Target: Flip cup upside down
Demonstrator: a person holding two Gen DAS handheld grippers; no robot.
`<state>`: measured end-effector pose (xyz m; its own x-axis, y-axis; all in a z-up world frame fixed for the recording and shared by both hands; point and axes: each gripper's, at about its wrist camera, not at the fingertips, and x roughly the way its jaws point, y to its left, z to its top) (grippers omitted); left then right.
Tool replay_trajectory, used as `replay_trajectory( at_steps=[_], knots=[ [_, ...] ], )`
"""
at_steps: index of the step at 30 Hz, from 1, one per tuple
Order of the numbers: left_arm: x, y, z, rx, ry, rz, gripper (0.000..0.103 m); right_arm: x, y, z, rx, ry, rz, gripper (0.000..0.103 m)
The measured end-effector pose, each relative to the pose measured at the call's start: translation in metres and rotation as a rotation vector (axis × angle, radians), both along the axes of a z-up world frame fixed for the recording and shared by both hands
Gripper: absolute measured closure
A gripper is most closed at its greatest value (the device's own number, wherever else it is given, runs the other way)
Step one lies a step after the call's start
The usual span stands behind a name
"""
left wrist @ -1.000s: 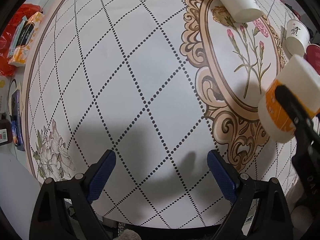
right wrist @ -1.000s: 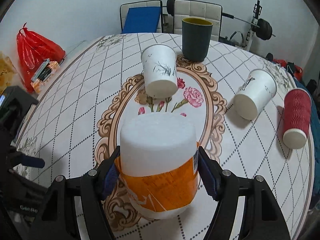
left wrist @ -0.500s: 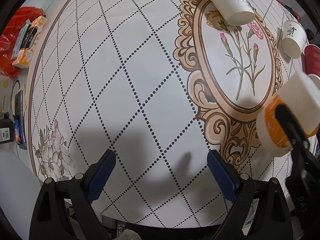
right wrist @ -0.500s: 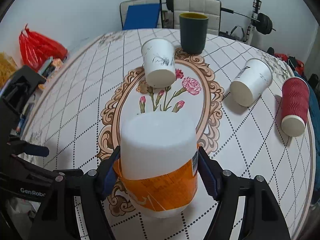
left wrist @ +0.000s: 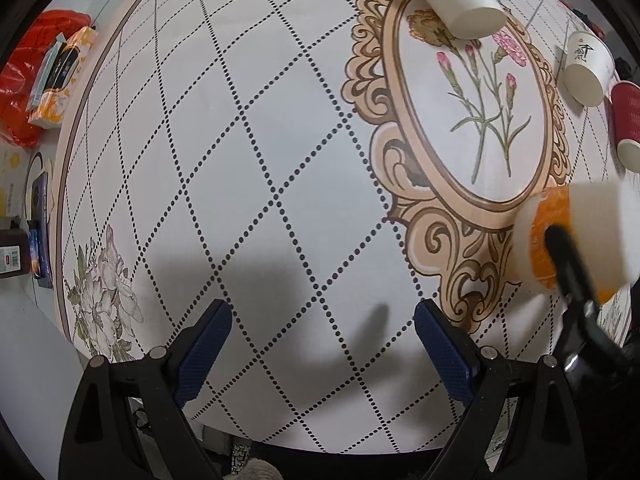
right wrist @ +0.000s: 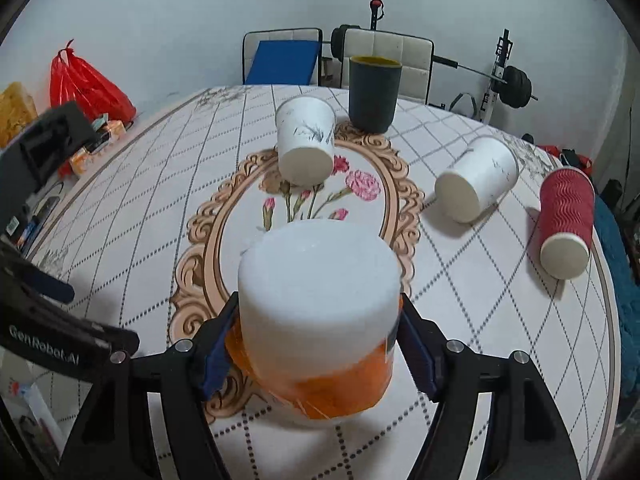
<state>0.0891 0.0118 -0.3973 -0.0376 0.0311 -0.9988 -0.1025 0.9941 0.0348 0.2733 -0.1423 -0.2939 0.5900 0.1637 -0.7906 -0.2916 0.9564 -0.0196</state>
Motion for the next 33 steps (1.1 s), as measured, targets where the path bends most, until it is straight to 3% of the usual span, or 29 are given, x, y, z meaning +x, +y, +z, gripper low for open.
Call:
replay_trajectory(
  at_steps=[5, 7, 9, 14, 18, 23, 33],
  knots=[
    [-0.001, -0.015, 0.008, -0.002, -0.013, -0.011, 0.009, -0.005, -0.005, 0.0, 0.004, 0.03, -0.009, 0.018],
    [0.0, -0.015, 0.014, -0.005, -0.021, -0.018, 0.009, -0.004, -0.009, 0.004, 0.015, 0.054, -0.016, 0.009],
    [0.0, -0.016, 0.026, -0.001, -0.035, -0.024, 0.009, -0.004, -0.015, 0.012, 0.029, 0.082, -0.03, 0.008],
    [-0.017, -0.019, 0.069, 0.008, -0.119, -0.051, 0.009, -0.008, -0.035, 0.041, 0.02, 0.236, -0.122, 0.008],
    [-0.027, -0.035, 0.119, 0.012, -0.197, -0.092, 0.009, -0.022, -0.049, 0.077, 0.018, 0.299, -0.195, 0.008],
    [-0.034, -0.043, 0.176, 0.027, -0.303, -0.153, 0.009, -0.045, -0.053, 0.131, -0.024, 0.274, -0.247, 0.006],
    [-0.083, -0.034, 0.256, -0.025, -0.424, -0.221, 0.009, -0.102, -0.053, 0.23, -0.064, 0.214, -0.366, 0.006]
  ],
)
